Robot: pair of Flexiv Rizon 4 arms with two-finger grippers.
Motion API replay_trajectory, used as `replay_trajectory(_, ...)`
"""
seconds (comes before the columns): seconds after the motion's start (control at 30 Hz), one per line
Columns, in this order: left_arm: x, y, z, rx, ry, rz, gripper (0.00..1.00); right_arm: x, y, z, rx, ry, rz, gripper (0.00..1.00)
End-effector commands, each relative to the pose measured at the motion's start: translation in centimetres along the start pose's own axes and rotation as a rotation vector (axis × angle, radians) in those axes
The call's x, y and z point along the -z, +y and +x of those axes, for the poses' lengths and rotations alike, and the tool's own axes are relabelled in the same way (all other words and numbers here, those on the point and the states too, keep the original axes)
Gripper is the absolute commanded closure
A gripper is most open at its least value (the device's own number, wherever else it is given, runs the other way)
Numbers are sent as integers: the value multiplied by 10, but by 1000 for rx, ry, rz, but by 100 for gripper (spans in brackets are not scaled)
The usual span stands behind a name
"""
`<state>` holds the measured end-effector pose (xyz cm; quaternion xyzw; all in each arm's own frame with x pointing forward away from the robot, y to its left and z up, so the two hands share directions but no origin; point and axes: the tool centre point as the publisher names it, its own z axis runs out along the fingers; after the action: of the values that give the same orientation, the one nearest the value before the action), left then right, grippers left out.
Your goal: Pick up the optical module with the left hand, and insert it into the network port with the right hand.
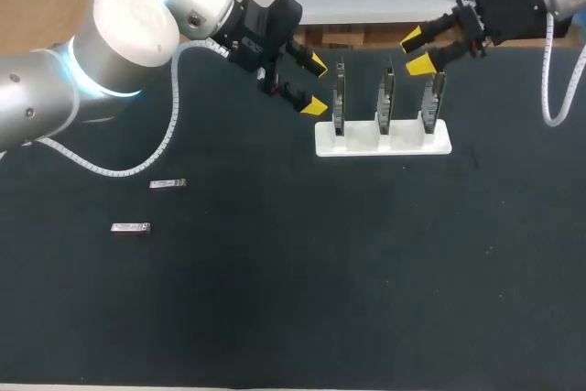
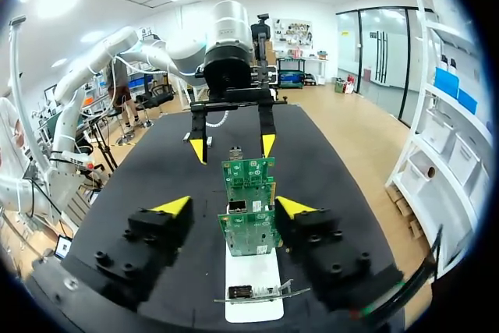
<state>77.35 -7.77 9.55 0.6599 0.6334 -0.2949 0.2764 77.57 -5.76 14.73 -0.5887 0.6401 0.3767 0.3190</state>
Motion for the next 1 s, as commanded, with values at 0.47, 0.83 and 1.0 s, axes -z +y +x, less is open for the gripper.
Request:
replay_trajectory(0.47, 42, -13, 20, -63, 103, -95, 0, 0, 2, 0, 1, -1, 4, 0)
replay_trajectory(0.83, 87, -27, 65, -103, 273, -206, 0, 0, 2, 0, 1, -1, 4, 0)
replay_trajectory(1.0, 105, -35, 91, -100, 376, -243, 0, 0, 2, 0, 1, -1, 4, 0)
